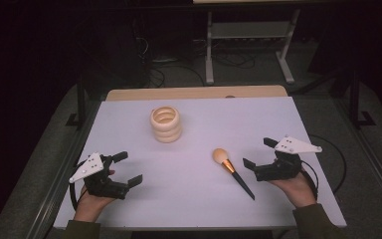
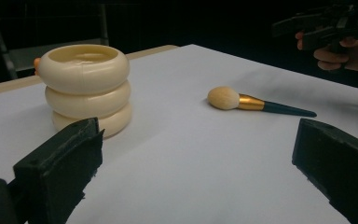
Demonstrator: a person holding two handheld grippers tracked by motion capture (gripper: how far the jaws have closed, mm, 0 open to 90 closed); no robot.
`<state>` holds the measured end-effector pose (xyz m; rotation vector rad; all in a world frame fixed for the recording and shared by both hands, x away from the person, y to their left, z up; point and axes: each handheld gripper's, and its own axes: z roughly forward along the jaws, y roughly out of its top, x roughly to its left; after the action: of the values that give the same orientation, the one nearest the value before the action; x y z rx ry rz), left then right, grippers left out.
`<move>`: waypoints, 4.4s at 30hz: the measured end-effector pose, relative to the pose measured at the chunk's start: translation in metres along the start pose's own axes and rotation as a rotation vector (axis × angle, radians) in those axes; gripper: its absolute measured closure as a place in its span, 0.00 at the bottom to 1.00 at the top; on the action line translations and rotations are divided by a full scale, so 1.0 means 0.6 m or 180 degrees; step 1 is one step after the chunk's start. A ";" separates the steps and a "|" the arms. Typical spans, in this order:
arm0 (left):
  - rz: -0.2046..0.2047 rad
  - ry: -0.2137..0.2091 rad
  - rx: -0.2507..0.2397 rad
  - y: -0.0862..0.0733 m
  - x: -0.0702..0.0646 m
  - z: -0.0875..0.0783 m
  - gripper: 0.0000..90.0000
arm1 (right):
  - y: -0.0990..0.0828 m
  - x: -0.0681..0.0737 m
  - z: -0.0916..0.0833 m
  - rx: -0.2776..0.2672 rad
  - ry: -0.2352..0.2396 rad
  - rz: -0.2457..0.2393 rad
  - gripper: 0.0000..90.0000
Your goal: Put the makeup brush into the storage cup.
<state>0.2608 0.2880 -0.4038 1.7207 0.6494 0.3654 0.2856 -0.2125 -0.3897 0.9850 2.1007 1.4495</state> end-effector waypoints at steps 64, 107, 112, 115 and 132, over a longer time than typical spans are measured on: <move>-0.0046 0.0016 0.0012 -0.002 0.003 -0.001 0.01 | 0.039 0.025 0.131 0.1562 0.0141 0.0050 0.14; -0.0095 0.0012 0.0018 -0.005 0.002 0.001 0.01 | 0.005 0.039 0.166 0.1884 0.0156 0.0151 0.45; -0.0102 0.0010 0.0017 -0.005 0.002 0.001 0.01 | 0.002 0.039 0.169 0.1928 0.0144 0.0144 0.48; -0.0067 0.0010 0.0046 -0.005 0.003 0.002 0.01 | 0.001 0.039 0.170 0.1958 0.0130 0.0157 0.52; -0.0069 0.0012 0.0057 -0.006 0.002 0.003 0.01 | -0.005 0.042 0.179 0.2021 0.0073 0.0080 0.60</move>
<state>0.2619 0.2878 -0.4076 1.7291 0.6754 0.3485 0.3398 -0.1257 -0.4318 1.2104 2.6362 0.7979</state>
